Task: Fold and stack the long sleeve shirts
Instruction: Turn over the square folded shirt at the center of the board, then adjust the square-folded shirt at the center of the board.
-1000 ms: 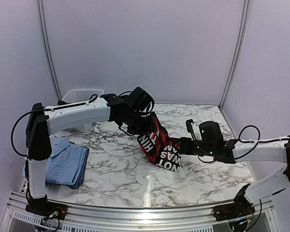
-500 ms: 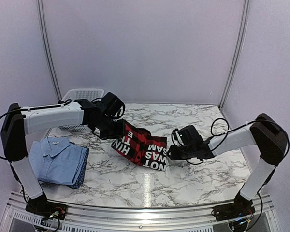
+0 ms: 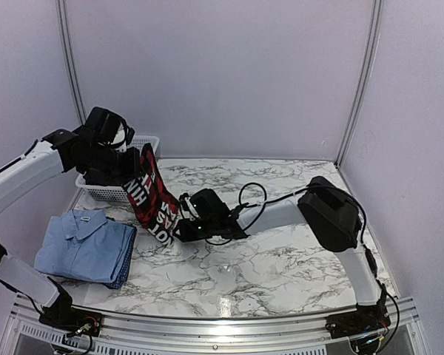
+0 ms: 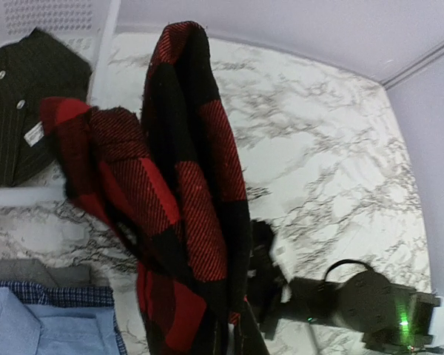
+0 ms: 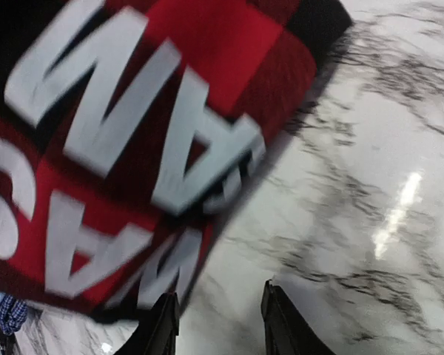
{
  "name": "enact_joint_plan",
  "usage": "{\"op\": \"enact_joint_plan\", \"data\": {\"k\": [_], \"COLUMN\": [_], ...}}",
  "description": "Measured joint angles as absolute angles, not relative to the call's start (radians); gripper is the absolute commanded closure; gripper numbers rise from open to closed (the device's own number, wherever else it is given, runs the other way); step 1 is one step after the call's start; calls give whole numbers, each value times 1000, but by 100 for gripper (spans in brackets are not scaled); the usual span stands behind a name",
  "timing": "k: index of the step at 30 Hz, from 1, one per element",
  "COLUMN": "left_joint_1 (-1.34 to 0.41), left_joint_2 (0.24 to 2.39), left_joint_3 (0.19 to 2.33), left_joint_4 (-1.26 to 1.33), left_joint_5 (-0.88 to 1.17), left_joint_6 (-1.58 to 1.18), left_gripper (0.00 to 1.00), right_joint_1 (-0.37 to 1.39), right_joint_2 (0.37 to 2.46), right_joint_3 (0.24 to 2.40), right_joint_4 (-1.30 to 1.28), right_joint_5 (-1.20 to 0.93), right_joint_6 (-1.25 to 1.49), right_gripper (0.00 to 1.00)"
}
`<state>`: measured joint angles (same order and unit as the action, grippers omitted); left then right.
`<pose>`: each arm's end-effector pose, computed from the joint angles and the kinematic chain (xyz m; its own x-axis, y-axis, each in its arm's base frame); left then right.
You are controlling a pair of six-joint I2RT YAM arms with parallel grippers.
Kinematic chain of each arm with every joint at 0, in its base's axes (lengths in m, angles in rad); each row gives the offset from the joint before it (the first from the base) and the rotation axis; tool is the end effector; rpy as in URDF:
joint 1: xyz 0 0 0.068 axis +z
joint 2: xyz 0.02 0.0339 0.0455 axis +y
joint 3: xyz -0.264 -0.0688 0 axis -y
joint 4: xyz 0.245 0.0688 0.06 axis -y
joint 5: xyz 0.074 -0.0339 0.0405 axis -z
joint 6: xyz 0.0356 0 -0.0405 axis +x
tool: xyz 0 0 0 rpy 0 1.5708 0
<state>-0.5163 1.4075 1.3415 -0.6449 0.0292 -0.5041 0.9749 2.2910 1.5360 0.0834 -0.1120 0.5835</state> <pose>0.2678 -0.1532 0.3462 -0.7445 -0.1325 -0.6543 0.1748 0.9072 -0.3827 0.2769 0.4155 0.1197 -0.7716 -0.1624 -0.6150 -0.5349 0.6888 0.4893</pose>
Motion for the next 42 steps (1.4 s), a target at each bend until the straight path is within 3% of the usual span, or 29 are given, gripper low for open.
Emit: {"op": "enact_joint_plan", "data": {"k": [4,6,8,12,16,22,27,32,40,42], "left_joint_1": [-543,-590,-660,-799,-896,-909,-824,-695,-670,-669], "left_joint_2": [1475,1565,1704,2069,2340,2293,1989,1739,1683,1682], "left_joint_3": [1517,1600,1695,1948,2172,2164,1832,1481,1145,1100], "left_joint_4": [-675,-675,-667,-650,-659,-669,-582,-467,-361,-348], "left_joint_5": [101,121,138,158,160,83,-10,-5,75,85], "left_joint_6": [-475,-472,-473,-491,-520,-535,-569,-596,-595,-595], "left_gripper": [96,78,45,17,10,7,7,7,7,8], "right_joint_1": [984,952,890,705,637,633,635,636,642,646], "right_joint_2": [2275,2160,2011,1605,1332,1356,1539,1701,1776,1779], "right_joint_3": [1491,1322,1147,837,722,702,760,863,912,912], "right_joint_4": [145,172,174,142,100,77,59,59,65,62], "right_joint_5": [-214,-254,-267,-213,-146,-103,-111,-135,-155,-157], "right_joint_6": [603,607,605,591,569,549,516,478,457,459], "right_gripper": [46,41,38,34,34,34,37,49,71,82]}}
